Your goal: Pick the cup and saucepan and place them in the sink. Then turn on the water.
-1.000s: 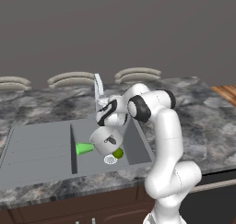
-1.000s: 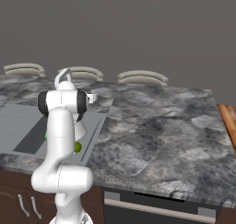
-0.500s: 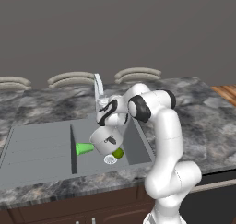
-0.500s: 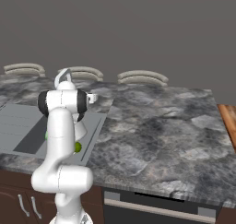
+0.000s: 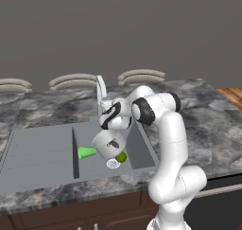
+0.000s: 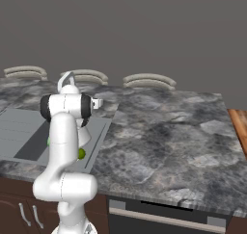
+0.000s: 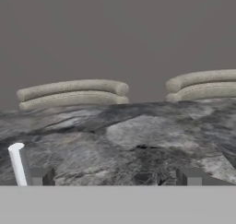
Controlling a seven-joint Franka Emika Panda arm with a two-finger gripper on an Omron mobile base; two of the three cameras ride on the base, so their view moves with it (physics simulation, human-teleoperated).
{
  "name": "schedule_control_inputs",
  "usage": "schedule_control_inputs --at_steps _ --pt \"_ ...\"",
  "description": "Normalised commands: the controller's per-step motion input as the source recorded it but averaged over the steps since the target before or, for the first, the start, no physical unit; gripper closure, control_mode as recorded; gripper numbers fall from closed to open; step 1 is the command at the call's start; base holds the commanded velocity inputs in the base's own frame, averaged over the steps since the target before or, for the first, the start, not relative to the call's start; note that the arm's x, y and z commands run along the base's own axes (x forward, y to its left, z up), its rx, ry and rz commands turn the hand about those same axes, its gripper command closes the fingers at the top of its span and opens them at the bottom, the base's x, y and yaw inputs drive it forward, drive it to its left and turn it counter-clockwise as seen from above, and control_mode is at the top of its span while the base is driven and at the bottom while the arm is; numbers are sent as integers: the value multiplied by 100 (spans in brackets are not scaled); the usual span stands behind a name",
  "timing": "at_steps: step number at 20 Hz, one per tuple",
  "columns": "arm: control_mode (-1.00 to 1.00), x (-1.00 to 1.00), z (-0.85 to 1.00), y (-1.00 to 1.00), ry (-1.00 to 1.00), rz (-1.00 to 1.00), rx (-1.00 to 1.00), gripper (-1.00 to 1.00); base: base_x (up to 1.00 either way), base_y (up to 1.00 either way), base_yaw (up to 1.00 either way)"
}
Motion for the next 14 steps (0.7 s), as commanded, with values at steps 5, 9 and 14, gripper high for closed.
schedule_control_inputs --at_steps 5,9,14 --pt "-100 0 0 -75 -6 0 3 -100 0 0 0" --pt "-100 0 0 -82 -7 0 3 -100 0 0 0" --pt "-100 0 0 -89 -7 0 3 -100 0 0 0"
